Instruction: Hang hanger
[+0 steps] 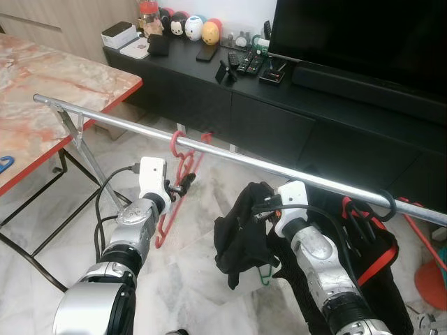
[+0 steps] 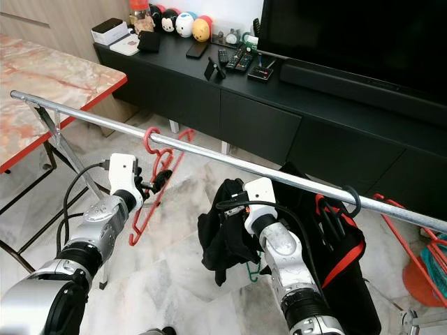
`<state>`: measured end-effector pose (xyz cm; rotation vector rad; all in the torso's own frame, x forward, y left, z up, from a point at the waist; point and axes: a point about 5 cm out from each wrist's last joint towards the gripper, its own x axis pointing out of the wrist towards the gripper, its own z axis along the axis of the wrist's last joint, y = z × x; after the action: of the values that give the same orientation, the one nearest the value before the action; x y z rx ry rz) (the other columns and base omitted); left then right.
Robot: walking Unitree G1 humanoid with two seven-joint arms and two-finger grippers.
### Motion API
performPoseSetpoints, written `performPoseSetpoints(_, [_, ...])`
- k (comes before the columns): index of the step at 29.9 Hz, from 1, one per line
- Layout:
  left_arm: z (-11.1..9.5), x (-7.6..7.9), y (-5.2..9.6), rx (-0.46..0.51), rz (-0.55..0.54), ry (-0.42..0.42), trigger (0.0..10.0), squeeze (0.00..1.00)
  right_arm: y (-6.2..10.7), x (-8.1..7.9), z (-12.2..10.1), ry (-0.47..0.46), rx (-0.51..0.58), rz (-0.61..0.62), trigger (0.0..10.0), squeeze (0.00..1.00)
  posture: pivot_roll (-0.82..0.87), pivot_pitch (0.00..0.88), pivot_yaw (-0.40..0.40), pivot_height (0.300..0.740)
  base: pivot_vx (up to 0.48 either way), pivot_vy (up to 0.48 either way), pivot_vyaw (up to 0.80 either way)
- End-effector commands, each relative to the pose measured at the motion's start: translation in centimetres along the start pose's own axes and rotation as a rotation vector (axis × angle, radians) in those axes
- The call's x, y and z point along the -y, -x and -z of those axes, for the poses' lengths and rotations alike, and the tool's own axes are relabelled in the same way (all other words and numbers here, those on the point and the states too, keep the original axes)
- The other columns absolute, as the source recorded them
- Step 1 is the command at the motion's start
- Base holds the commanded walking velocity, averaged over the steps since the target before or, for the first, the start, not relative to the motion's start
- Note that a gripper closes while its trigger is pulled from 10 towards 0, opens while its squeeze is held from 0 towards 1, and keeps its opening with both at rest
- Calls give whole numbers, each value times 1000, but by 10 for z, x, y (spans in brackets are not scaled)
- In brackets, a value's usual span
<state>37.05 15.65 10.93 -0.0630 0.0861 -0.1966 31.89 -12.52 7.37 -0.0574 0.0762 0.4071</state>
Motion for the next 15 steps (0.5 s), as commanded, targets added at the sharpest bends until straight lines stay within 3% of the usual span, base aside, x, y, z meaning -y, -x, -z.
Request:
performPoseSetpoints(1, [0,-3,0,-3,-21,-21,10000,0,0,-1,-2,2,10,-4,10000,0,-8,105,16,740,0,0,0])
performPoseSetpoints(4, [3,-1,0,-9,-13,-38,10000,0,-1,-2,-2,1,11,-4,10000,0,-11,105,18,740,0,0,0])
performPoseSetpoints(5, [4,1,1,-14,-7,-57,6235,0,-1,-2,-2,1,11,-3,10000,0,-12,104,19,740,0,0,0])
performPoseSetpoints(6, [4,1,1,-14,-8,-66,4863,0,-1,-1,-2,1,11,-2,10000,0,-12,104,19,740,0,0,0])
performPoseSetpoints(7, [5,0,1,-19,-23,-82,1804,0,-1,-1,-2,1,10,-1,10000,0,-13,103,20,740,0,0,0])
performPoseSetpoints(8, [7,-2,2,-28,-45,-109,0,0,-1,-1,-3,1,11,0,10000,0,-13,103,20,740,0,0,0])
performPoseSetpoints(15, [14,-1,3,-81,-59,-161,0,0,-1,-2,-3,-1,13,2,10000,0,-13,103,23,740,0,0,0])
